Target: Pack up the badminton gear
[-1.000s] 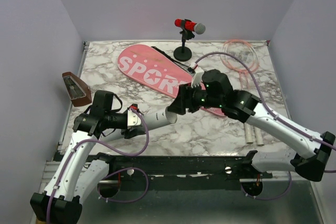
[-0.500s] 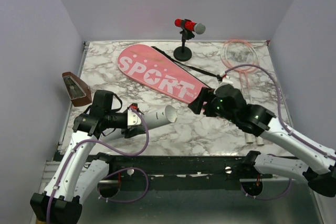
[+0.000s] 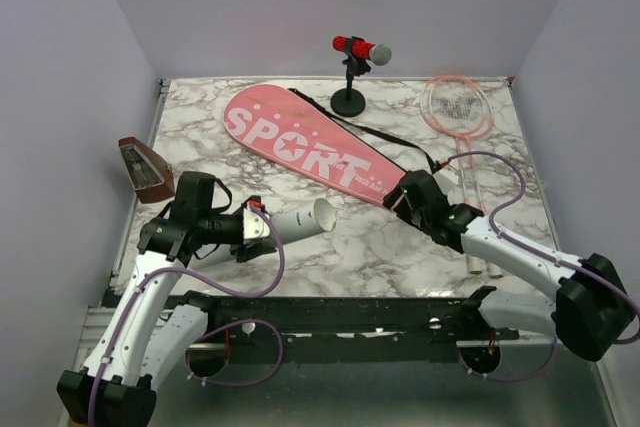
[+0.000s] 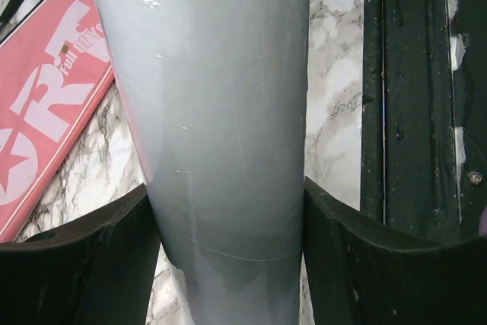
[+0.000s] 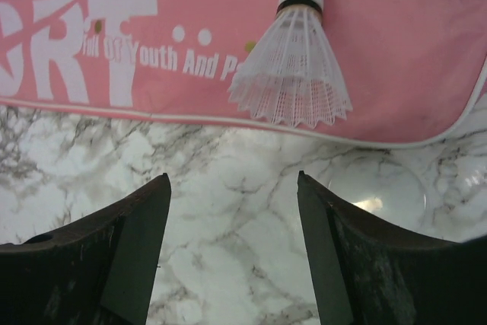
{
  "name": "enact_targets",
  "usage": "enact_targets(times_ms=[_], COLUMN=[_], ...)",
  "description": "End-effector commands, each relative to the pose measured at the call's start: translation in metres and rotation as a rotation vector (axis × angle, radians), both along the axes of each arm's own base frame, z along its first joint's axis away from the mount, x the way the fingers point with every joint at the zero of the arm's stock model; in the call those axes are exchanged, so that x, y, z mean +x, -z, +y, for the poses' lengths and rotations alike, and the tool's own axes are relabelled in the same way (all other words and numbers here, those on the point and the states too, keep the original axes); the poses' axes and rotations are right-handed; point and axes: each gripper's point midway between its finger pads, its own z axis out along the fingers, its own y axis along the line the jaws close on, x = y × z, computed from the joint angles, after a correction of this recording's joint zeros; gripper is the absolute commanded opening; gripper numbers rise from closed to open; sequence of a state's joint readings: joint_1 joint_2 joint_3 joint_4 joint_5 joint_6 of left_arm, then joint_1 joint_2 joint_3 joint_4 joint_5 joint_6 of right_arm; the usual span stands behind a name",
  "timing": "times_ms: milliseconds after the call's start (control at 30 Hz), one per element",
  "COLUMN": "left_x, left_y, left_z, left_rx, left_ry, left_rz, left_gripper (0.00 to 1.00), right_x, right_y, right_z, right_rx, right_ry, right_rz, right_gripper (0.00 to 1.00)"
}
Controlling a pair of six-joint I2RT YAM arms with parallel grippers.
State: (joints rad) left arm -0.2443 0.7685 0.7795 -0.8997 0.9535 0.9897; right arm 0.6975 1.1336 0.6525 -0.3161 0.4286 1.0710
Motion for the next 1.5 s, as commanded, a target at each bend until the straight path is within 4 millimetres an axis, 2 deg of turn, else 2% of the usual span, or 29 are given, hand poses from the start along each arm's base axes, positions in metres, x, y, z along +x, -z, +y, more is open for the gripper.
enact_targets(times_ms=[0,200,400,633,767,1067,1333,1467], left_x=[0.000,0.002,0.001,0.000,-0.001,-0.002,-0.003,-0.002], left_y=[-0.006,-0.001,0.000,0.002,0.003,0.005,0.004,0.004], left_z=[-0.001,0.000,-0.001,-0.001,-0.001,-0.001,0.000,-0.001], left_rx=[-0.005,0.007,0.004,0.004,0.002,0.002,0.004,0.004], left_ry=[0.013,0.009,0.011,0.015,0.018,0.021,0.021,0.021], left_rz=[-0.042,-0.042,-0.034,-0.032,-0.029,-0.026,-0.024,-0.026], left_gripper=[0.54,0.54,0.54,0.54,0.54,0.54,0.53,0.53], right_x=[0.036,0.052,0.060,0.068,0.071,0.079,0.078,0.075], right_y=[0.004,0.019,0.019,0.016,0.017,0.015,0.020,0.015], right_z=[0.002,0.006,0.000,-0.016,-0.030,-0.044,-0.052,-0.059], right_rx=[0.029,0.000,-0.012,-0.041,-0.065,-0.078,-0.106,-0.136], right_ry=[0.041,0.061,0.115,0.186,0.248,0.314,0.342,0.349], right_rz=[-0.054,-0.024,-0.044,-0.067,-0.065,-0.081,-0.059,-0.068], right_gripper=[0.75,0.73,0.70,0.68,0.64,0.57,0.39,0.21])
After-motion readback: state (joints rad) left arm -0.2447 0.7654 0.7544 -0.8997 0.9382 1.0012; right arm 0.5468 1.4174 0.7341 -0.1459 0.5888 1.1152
